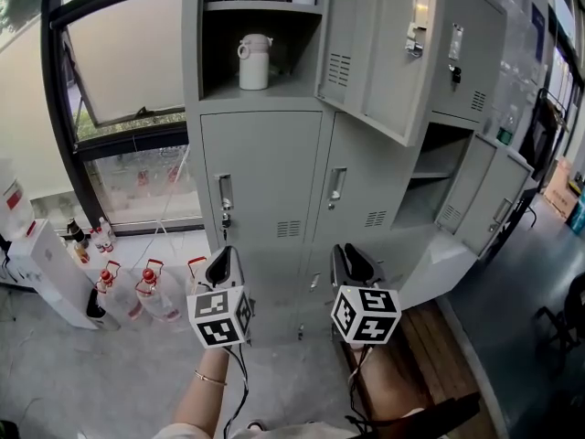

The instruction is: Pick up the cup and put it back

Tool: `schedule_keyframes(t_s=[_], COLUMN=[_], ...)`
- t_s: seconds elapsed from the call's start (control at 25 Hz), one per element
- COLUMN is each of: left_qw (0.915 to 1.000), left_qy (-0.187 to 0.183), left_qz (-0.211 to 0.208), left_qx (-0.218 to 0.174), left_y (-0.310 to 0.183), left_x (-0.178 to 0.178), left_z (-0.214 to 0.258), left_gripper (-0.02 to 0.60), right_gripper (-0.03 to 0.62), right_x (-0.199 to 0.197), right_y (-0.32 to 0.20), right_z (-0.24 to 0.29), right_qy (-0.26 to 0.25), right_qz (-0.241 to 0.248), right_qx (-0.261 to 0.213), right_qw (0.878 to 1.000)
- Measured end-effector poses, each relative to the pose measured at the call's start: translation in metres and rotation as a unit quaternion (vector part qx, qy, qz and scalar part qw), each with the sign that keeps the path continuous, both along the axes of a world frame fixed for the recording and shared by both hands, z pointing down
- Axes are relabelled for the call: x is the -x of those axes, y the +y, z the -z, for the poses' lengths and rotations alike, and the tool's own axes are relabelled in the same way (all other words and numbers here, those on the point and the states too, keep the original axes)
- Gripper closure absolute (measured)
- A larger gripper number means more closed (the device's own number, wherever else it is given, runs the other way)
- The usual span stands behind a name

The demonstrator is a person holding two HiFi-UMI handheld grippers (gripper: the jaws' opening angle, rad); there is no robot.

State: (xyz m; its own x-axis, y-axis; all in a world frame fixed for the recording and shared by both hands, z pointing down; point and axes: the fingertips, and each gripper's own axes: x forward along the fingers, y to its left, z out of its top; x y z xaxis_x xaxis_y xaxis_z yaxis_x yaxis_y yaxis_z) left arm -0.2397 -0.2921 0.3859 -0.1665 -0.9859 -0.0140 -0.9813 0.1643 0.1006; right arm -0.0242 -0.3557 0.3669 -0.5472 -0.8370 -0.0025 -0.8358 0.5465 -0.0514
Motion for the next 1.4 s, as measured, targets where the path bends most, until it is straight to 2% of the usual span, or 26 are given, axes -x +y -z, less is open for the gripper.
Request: schedule_keyframes(t_s=[0.16,0.52,0.84,1.08,1.4], left_qw=[1.0000,0.9994,0.9984,0.9980,0.9979], left_qy=[-0.001,-0.006,-0.008,-0.014,-0.024], left_qz=[0.007,0.034,0.056,0.061,0.060], left_qx=[0.004,0.010,0.010,0.010,0.006], left_y=[0.005,0.018,0.029,0.035,0.043], left_x=[0.005,0.028,0.046,0.054,0.070], left_z=[-0.003,-0.005,-0.003,0.000,0.017], left_gripper=[0.572,0.572,0.572,0.572,0.572], right_gripper=[0.436,0.298,0.255,0.256,0.269], right_x=[0.008,0.033,0.057,0.069,0.094], right_y=[0.001,-0.002,-0.002,-0.005,-0.015], right_z=[-0.001,-0.002,-0.004,0.003,0.039], right_qy=[0.001,-0.004,0.008,0.006,-0.002], right_qz=[0.011,0.028,0.051,0.062,0.092], right_qx=[0.002,0.006,0.010,0.006,-0.007], right_qw=[1.000,1.000,0.999,0.998,0.996])
